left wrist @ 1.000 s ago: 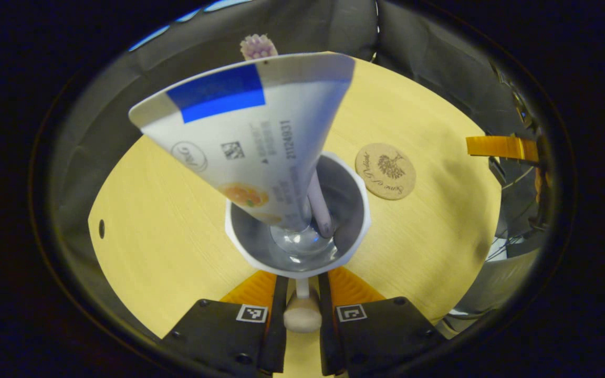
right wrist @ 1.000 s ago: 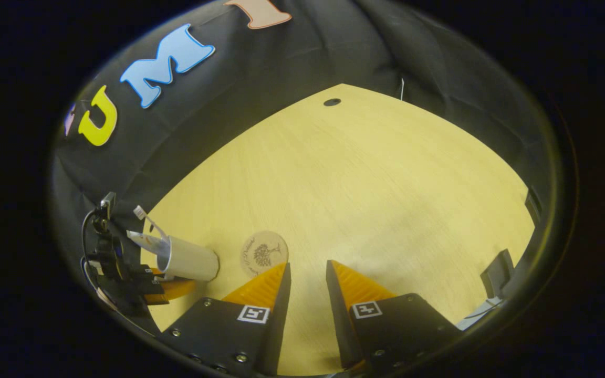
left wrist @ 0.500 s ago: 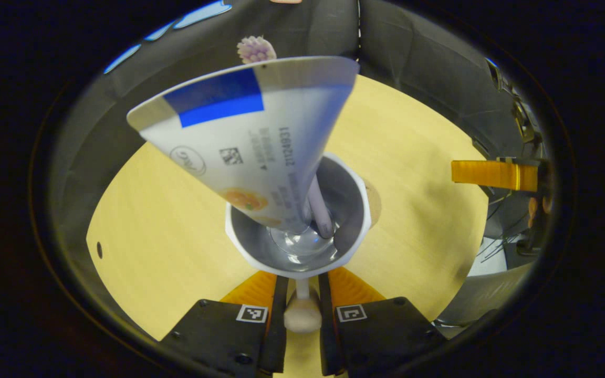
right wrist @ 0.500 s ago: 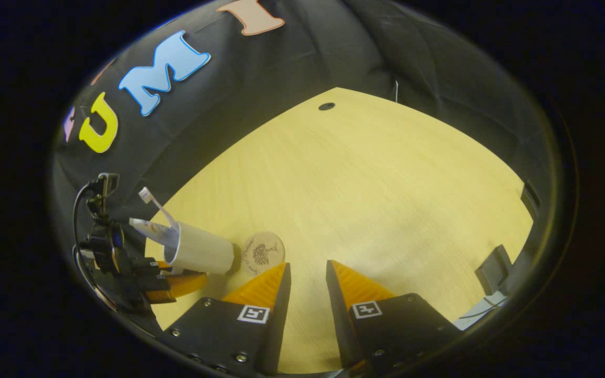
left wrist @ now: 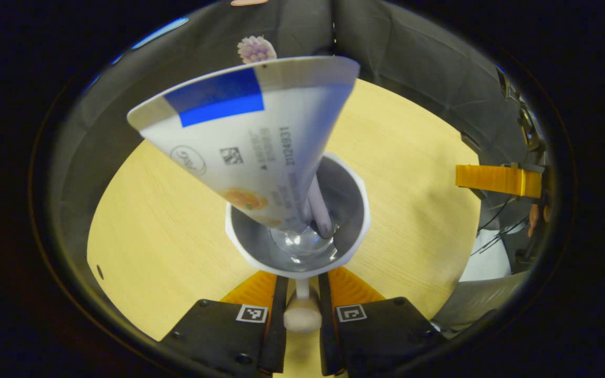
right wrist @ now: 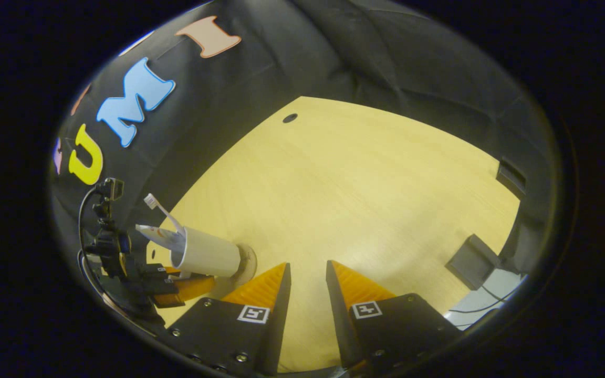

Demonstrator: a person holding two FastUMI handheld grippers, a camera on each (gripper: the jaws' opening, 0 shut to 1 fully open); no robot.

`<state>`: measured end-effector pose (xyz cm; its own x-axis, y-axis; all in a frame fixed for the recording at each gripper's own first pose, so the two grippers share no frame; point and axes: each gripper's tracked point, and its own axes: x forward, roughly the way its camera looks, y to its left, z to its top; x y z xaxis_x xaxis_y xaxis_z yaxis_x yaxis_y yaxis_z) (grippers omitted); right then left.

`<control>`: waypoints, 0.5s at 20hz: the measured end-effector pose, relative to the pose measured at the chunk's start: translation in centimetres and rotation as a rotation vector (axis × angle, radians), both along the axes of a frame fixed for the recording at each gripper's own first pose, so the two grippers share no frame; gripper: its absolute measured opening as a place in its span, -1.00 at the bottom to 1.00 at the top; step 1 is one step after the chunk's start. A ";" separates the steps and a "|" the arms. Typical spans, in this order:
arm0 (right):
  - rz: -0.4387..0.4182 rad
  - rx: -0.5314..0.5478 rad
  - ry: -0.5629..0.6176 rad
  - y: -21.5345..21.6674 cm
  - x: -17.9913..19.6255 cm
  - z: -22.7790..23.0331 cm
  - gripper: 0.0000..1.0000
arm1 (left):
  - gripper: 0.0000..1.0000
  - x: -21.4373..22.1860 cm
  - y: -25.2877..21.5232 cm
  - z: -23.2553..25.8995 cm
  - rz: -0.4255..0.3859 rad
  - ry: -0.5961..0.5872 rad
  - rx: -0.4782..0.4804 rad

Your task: Put the toothbrush and toothpaste on the desktop into the cup, then pick up the cup and place it on the coaster on the desktop.

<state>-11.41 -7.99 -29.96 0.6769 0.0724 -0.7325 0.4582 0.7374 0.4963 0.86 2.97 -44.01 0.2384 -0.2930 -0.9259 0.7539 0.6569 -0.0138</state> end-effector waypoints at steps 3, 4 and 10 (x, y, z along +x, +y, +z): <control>-0.037 0.009 0.004 -1.3 -0.7 0.2 -0.14 | -0.36 -0.6 -0.5 -0.8 -0.006 0.003 0.013; -0.046 0.012 0.006 -1.7 -0.7 0.3 -0.14 | -0.36 -0.8 -0.6 -1.1 -0.006 -0.001 0.023; -0.043 0.017 0.014 -2.3 0.5 1.1 -0.14 | -0.34 -0.4 -0.5 -1.8 0.027 0.022 0.041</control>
